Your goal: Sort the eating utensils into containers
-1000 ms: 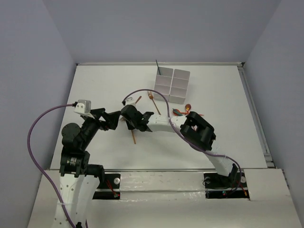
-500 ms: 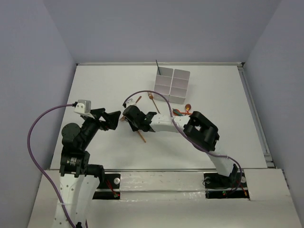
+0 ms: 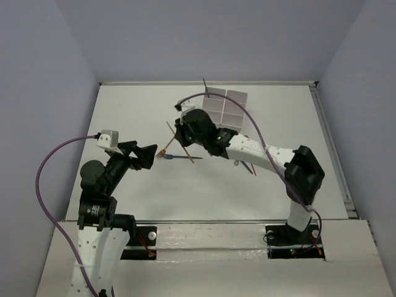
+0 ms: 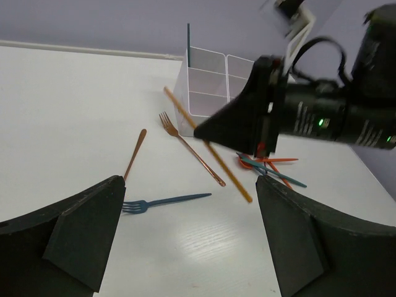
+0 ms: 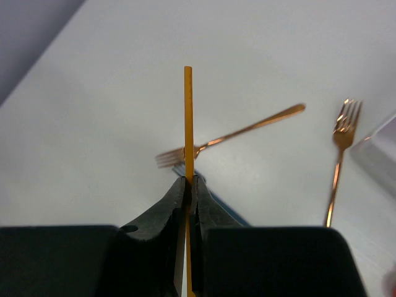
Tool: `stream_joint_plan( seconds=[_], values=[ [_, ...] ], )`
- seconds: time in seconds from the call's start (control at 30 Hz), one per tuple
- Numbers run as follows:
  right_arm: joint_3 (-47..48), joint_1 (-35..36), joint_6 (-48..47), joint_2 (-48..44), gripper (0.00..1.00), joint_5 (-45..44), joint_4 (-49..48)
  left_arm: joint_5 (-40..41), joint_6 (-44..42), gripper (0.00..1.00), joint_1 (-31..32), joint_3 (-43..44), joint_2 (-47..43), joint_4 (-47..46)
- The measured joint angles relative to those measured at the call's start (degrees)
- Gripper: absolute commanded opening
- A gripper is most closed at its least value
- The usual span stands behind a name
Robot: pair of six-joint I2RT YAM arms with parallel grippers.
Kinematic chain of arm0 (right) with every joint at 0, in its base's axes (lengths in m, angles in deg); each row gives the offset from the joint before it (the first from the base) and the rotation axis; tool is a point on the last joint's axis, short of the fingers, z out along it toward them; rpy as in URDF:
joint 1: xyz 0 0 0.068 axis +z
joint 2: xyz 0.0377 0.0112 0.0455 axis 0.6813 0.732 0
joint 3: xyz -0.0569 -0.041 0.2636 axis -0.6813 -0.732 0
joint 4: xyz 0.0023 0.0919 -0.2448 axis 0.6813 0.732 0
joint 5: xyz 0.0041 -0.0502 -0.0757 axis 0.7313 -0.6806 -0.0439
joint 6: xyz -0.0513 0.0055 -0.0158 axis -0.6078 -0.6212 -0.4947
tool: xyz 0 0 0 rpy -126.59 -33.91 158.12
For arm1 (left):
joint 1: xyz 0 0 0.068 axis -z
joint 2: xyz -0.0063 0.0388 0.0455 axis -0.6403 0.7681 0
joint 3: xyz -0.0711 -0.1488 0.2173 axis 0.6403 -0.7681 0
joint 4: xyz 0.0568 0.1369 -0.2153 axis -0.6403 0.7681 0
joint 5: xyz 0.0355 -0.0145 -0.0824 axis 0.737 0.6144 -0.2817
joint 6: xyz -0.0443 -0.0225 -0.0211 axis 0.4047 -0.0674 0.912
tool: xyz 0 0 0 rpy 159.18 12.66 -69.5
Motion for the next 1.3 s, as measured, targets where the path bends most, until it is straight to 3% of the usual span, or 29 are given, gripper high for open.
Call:
stream_joint_plan(
  seconds=[0.23,0.5,0.8,1.3],
  values=[
    [-0.4,-13.3,-1.5,-3.7,0.07,2.4,-19.1,0.0,0.0,0.99,0.0,0.0,0.8,0.0],
    [7.2,-23.6,-8.9,11.6,0.07,1.1,-38.1,-0.5,0.0,0.99,0.0,0.0,2.0,0.0],
    [15.5,-28.1,-13.7,24.7,0.07,0.7,-47.3,-0.9,0.0,0.99,0.0,0.0,2.8,0.0],
    [18.2,-28.5,-17.1,26.3,0.07,0.7,-56.5,-1.1,0.0,0.99,0.0,0.0,4.1,0.0]
  ],
)
